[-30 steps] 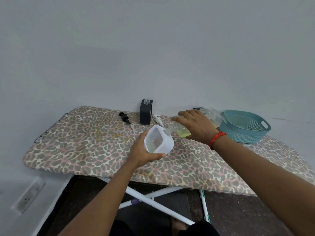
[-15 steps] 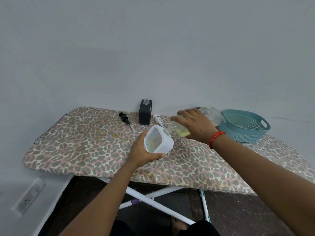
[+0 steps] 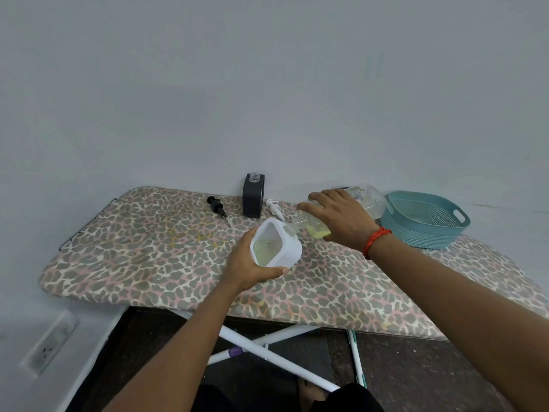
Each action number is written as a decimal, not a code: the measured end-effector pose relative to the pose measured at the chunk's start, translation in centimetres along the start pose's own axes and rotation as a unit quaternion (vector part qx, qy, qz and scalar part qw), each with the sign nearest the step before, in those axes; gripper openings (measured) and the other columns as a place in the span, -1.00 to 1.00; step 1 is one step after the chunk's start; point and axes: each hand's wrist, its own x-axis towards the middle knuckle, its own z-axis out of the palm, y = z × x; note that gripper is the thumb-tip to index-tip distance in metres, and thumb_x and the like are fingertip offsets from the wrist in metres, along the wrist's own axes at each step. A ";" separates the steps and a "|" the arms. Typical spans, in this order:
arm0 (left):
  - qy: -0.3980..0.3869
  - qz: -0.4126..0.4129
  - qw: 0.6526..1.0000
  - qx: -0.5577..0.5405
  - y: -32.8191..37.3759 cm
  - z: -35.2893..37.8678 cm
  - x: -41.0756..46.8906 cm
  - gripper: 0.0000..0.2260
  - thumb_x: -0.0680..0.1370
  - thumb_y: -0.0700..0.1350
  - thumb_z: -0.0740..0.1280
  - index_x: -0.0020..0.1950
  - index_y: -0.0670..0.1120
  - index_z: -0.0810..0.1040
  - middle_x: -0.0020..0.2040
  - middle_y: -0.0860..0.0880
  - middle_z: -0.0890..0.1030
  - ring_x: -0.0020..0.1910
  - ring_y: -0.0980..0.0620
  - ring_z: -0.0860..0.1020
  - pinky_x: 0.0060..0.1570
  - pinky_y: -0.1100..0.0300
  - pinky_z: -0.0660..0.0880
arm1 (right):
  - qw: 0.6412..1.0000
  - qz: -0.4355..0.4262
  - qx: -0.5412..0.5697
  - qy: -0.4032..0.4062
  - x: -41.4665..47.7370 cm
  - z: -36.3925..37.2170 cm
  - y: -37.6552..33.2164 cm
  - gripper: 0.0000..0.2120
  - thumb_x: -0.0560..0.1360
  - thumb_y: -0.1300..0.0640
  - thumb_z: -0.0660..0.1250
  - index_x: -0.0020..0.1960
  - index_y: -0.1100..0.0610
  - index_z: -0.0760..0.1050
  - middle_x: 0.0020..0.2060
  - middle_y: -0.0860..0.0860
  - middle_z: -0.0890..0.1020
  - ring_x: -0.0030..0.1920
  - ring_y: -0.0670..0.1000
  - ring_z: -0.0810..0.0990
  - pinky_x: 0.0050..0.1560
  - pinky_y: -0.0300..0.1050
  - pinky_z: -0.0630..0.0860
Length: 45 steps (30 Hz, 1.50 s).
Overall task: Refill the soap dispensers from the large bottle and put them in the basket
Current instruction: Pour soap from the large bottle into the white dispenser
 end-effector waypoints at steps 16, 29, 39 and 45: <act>0.002 0.000 1.000 0.003 -0.3 0.1 0.1 -0.11 0.18 0.11 0.72 0.44 0.14 0.42 0.28 0.16 0.56 0.23 0.15 0.55 0.22 -0.08 0.57 | 1.000 0.000 0.002 -0.002 0.0 -0.4 -0.2 -0.09 0.16 -0.02 0.71 0.43 -0.03 0.40 0.29 0.15 0.55 0.22 0.20 0.55 0.27 0.15 0.47; 0.004 0.010 1.000 0.002 0.1 0.0 0.0 -0.17 0.19 0.08 0.73 0.37 0.24 0.41 0.26 0.19 0.55 0.22 0.21 0.54 0.22 -0.06 0.57 | 1.000 -0.002 0.001 0.003 0.0 -0.5 -0.2 -0.12 0.19 -0.02 0.70 0.43 -0.02 0.42 0.29 0.16 0.56 0.22 0.22 0.55 0.28 0.16 0.47; 0.003 0.010 1.000 -0.004 0.0 0.0 -0.1 -0.14 0.16 0.17 0.70 0.40 0.18 0.43 0.27 0.20 0.56 0.22 0.20 0.54 0.22 -0.04 0.57 | 1.000 -0.006 -0.005 0.010 0.1 -0.3 -0.1 -0.11 0.19 -0.04 0.69 0.44 -0.02 0.39 0.31 0.17 0.54 0.25 0.23 0.54 0.30 0.19 0.46; 0.001 0.006 1.000 -0.011 0.1 -0.1 -0.1 -0.14 0.16 0.17 0.70 0.39 0.21 0.42 0.27 0.22 0.55 0.23 0.23 0.53 0.23 -0.02 0.57 | 0.999 0.020 0.029 0.010 0.0 0.4 -0.2 -0.11 0.24 -0.05 0.67 0.47 -0.05 0.34 0.34 0.12 0.52 0.27 0.19 0.53 0.30 0.13 0.45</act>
